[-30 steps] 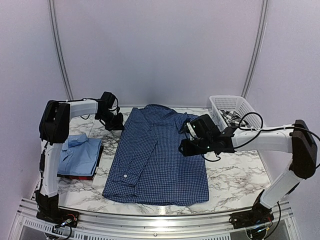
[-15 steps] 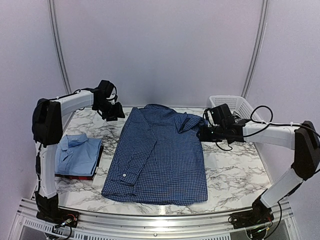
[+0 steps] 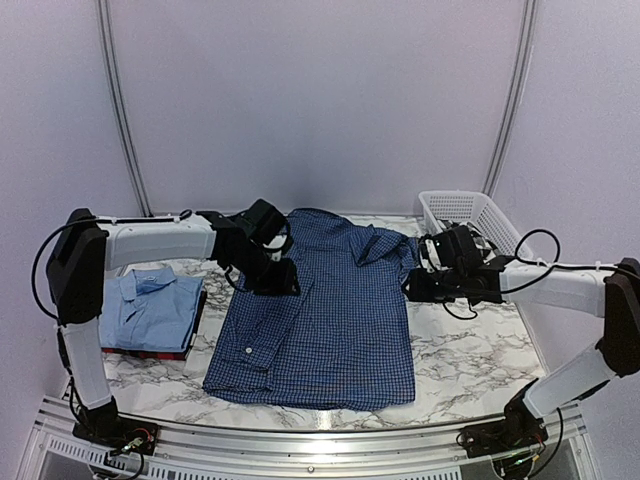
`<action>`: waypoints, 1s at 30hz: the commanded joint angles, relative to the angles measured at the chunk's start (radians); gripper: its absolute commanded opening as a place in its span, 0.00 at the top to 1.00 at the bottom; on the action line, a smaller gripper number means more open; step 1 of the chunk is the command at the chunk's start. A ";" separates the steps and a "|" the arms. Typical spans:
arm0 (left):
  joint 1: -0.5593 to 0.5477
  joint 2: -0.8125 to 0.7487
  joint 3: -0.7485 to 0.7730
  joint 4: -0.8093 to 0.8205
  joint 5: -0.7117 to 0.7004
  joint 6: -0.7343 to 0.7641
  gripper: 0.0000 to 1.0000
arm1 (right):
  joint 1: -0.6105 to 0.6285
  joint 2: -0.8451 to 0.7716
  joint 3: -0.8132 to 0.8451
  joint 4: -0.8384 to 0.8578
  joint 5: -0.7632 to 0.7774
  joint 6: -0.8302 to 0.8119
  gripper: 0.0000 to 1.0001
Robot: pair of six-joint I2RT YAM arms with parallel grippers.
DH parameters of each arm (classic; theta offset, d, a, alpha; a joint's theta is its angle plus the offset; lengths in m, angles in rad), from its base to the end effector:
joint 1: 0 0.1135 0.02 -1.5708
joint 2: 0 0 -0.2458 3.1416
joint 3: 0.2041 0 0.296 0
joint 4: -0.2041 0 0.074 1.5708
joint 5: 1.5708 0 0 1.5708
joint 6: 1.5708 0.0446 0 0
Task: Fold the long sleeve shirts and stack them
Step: Move the 1/3-folded shirt to the center of the board.
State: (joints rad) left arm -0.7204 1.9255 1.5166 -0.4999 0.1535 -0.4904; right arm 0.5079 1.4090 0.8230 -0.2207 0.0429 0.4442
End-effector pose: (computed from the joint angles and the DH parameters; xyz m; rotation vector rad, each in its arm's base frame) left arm 0.3470 -0.3137 0.1907 0.3667 2.5757 -0.6731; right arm 0.2955 0.1623 0.1602 -0.0561 2.4136 0.3985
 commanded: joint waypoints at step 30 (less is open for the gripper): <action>-0.336 -0.261 -0.682 0.147 0.019 -0.228 0.57 | 0.739 -0.031 -0.260 -0.061 0.055 0.382 0.59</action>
State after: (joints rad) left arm -1.0489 1.6993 0.9329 -0.2989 0.1715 -0.6846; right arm 1.1557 1.3518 0.5686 -0.2687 0.0887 0.7242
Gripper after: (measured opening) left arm 0.431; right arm 0.414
